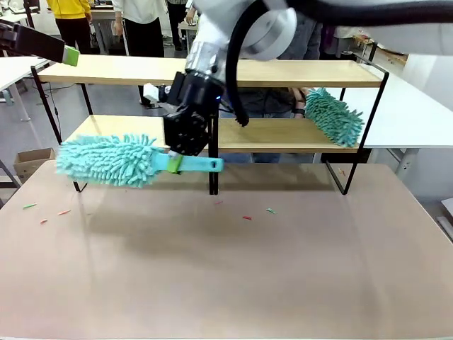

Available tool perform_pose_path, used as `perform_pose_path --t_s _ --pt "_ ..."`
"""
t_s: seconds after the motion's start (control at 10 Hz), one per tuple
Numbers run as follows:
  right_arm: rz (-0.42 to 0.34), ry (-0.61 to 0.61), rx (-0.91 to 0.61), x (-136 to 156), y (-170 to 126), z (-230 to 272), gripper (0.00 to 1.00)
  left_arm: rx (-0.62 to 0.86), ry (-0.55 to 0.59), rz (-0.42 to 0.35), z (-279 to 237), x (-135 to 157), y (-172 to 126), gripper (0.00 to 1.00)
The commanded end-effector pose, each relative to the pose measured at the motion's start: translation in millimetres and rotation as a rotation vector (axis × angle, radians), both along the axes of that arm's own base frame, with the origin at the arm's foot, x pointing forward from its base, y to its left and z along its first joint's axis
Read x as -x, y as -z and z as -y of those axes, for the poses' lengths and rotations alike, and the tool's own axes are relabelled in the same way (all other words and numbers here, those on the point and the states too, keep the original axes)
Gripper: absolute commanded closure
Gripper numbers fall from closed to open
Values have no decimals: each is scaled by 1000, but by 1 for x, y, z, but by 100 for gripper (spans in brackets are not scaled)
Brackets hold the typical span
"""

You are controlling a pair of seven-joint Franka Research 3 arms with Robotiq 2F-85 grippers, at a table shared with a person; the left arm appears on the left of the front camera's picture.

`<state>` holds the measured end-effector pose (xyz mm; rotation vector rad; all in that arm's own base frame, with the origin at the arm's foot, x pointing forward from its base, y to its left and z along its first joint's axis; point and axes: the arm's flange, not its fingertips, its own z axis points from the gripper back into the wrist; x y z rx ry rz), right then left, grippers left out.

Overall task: Clean the shelves.
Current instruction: Clean another randomly selected level of the Shelf with the Duster.

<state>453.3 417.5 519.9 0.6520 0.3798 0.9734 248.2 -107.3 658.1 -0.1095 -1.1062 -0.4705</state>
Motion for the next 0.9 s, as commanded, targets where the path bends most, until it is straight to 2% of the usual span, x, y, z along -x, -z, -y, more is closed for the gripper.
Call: perform_pose_path --t_s 0.0,0.3,0.5,0.7,0.8 --pt "-40 -23 -65 15 -4 41 88 6 0 6 -1 1 3 0" --pt "-57 -104 -98 44 7 74 88 6 0 6 -1 1 3 0" --pt "-63 -189 -90 102 17 121 88 6 0 6 -1 1 3 0" --pt "-13 -99 -62 164 31 199 88 6 0 6 -1 1 3 0" --pt "41 -43 -85 188 36 227 88 6 0 6 -1 1 3 0"
